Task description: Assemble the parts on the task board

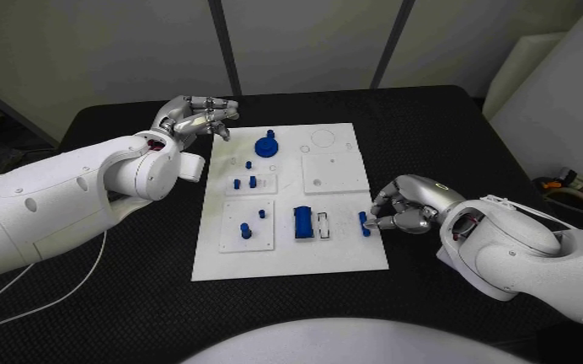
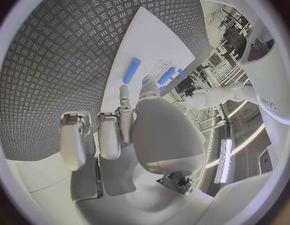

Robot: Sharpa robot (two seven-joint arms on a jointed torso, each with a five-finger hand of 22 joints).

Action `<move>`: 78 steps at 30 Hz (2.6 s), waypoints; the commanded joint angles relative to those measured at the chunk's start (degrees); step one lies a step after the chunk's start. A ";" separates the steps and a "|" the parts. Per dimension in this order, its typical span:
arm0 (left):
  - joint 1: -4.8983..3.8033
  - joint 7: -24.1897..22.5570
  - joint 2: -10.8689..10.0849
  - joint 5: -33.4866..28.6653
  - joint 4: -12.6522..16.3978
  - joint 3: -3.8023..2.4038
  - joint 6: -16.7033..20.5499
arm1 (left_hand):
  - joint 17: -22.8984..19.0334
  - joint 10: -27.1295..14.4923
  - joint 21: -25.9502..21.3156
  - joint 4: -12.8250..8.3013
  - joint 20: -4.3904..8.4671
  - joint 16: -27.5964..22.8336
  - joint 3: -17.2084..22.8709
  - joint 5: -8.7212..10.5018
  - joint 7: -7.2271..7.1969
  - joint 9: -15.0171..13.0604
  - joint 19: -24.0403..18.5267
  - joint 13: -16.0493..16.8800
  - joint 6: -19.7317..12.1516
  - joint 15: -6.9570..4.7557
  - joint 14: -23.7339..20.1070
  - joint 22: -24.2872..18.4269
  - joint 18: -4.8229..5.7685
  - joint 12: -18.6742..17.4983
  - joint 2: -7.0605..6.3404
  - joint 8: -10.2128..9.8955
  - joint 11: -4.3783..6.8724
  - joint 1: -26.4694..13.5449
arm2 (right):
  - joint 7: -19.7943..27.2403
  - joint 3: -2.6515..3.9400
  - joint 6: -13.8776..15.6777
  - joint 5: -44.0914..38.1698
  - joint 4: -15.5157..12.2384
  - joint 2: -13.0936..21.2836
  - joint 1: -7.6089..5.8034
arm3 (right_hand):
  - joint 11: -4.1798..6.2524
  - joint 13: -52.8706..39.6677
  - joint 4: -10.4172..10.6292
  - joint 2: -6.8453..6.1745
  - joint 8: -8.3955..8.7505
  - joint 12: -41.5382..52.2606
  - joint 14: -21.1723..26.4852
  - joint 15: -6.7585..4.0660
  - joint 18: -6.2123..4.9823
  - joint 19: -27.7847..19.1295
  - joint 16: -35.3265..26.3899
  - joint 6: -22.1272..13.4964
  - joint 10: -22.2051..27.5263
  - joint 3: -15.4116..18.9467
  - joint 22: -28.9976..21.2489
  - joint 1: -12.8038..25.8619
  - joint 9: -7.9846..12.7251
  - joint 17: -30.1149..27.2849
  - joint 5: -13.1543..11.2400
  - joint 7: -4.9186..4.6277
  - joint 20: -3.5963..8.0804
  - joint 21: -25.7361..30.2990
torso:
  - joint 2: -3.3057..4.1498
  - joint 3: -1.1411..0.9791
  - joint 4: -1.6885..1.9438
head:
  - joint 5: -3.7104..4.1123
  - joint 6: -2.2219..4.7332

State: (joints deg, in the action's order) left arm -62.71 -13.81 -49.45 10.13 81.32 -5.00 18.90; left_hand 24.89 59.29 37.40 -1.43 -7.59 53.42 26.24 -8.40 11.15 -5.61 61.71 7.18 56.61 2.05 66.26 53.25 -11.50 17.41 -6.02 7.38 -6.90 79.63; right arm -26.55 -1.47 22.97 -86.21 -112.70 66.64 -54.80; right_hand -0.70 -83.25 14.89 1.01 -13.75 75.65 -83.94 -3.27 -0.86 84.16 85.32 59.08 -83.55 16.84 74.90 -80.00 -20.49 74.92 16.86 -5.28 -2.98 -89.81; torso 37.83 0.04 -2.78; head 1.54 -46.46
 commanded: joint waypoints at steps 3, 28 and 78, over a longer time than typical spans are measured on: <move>-0.01 -0.21 0.00 0.21 0.18 -0.04 -0.13 | -0.14 -0.31 -0.22 -0.05 0.00 0.11 -0.34 0.07 0.10 0.11 -0.22 -0.07 -0.51 -0.03 -0.35 -0.09 1.02 0.35 0.66 0.37 -0.02 -0.07 | -4.04 -0.02 -2.70 -3.34 1.35 -1.71 0.02 | 0.14 2.65 0.67 0.05 0.31 -0.04 -4.55 0.10 0.86 5.84 -0.06 0.68 -0.88 0.11 15.10 0.54 0.10 7.82 0.68 0.20 -0.31 -0.19 | 0.00 0.00 0.13 | 0.00 0.07; 0.08 -0.20 -0.20 0.21 0.26 -0.04 -0.19 | -0.14 -0.31 -0.22 -0.05 0.00 0.11 -0.34 0.07 0.10 0.11 -0.22 -0.08 -0.52 -0.03 -0.35 -0.09 1.02 0.35 0.66 0.37 -0.02 -0.07 | -6.92 -0.06 -11.71 -6.15 3.69 -5.91 0.69 | 1.25 2.33 -0.83 0.21 -0.46 0.19 -4.66 -0.77 0.86 5.84 0.25 3.82 -1.05 -0.69 15.10 -3.03 -0.78 8.33 1.98 1.50 0.38 -0.19 | 0.02 0.01 0.04 | -0.27 -0.50; 0.10 0.13 -0.25 0.21 0.44 -0.05 -0.47 | -0.27 -0.47 -0.22 -0.33 0.02 0.19 -0.23 0.01 0.11 0.20 -0.23 -0.09 -0.60 -0.05 -0.43 -0.06 0.99 0.57 0.86 0.49 -0.02 0.31 | -5.54 0.41 5.80 11.80 0.07 -7.81 1.10 | 1.66 1.77 -0.80 0.89 2.10 0.26 -4.93 -1.21 0.86 5.84 1.05 4.53 -1.29 -12.37 15.10 -5.35 -2.30 9.65 3.89 1.89 0.97 -0.19 | 0.08 0.11 0.10 | -1.04 -0.41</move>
State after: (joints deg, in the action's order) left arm -62.55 -13.74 -49.74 10.13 81.61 -5.01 18.86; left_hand 24.70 59.30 37.40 -1.58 -7.59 53.42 26.08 -8.40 11.35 -5.49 61.71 7.18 56.40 2.05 66.26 53.25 -11.51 17.70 -5.63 7.60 -6.90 80.01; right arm -33.77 -1.13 25.41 -77.41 -112.47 59.03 -53.59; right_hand 0.61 -84.66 13.72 0.81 -11.44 75.70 -84.04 -4.20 -0.86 83.95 85.97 63.22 -84.02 4.37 74.90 -84.60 -22.78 74.91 20.95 -3.50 -2.32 -89.81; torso 37.88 0.13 -2.64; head 0.53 -46.83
